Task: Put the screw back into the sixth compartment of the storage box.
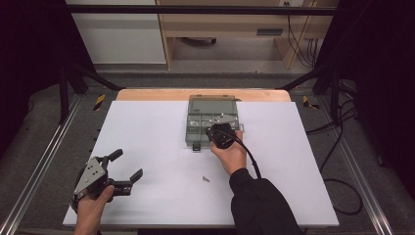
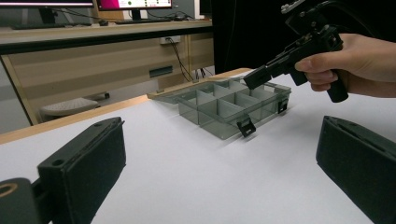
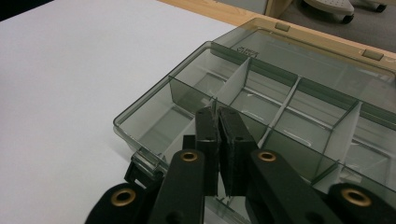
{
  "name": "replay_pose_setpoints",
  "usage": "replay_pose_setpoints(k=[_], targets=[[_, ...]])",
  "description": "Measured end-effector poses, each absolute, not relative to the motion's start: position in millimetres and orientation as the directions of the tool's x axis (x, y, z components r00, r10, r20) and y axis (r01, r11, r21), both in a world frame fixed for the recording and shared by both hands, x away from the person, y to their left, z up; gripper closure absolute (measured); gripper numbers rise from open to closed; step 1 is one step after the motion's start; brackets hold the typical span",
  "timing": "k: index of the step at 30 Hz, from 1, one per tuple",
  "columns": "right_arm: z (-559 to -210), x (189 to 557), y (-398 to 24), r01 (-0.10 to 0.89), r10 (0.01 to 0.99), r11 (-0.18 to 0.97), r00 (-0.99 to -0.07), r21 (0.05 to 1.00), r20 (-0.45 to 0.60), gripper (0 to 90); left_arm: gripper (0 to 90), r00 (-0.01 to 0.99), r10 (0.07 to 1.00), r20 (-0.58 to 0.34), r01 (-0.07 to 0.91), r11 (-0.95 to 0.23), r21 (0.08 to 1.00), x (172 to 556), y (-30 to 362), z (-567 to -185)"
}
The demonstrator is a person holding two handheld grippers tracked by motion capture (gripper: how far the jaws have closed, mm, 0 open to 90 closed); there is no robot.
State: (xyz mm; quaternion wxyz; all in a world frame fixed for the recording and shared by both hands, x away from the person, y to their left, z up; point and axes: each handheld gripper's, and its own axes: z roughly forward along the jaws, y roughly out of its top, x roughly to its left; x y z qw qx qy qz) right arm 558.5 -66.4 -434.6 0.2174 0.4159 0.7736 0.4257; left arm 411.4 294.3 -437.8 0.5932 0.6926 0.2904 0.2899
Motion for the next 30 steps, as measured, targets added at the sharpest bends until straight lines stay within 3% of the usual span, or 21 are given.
replay_pose_setpoints(k=[1, 5, 11, 16, 24, 30], targets=[[-436.5, 559.3, -66.7, 0.451, 0.828, 0.286, -0.561, 0.846, 0.019, 76.6, 1.4, 0.663, 0.746, 0.058, 0.057, -0.128, 0.99, 411.3, 294.5, -437.9], [-433.6, 556.3, -67.7, 0.437, 0.828, 0.289, -0.56, 0.852, 0.007, 68.0, 1.3, 0.662, 0.748, 0.056, 0.06, -0.127, 0.99, 411.6, 295.1, -438.1], [-419.1, 539.9, -70.4, 0.417, 0.813, 0.361, -0.58, 0.834, -0.062, 45.4, 1.4, 0.665, 0.744, 0.059, 0.058, -0.131, 0.99, 411.3, 294.3, -437.9], [-411.8, 526.7, -71.4, 0.419, 0.795, 0.406, -0.6, 0.812, -0.088, 37.2, 1.4, 0.665, 0.745, 0.058, 0.06, -0.131, 0.99, 411.2, 294.4, -437.9], [-406.8, 503.5, -71.9, 0.443, 0.742, 0.497, -0.663, 0.746, -0.1, 16.3, 1.4, 0.662, 0.748, 0.058, 0.057, -0.127, 0.99, 410.9, 294.3, -437.7], [-413.5, 494.9, -77.9, 0.498, 0.719, 0.535, -0.692, 0.683, -0.059, 14.2, 1.5, 0.659, 0.749, 0.061, 0.057, -0.131, 0.99, 410.9, 295.2, -437.5]])
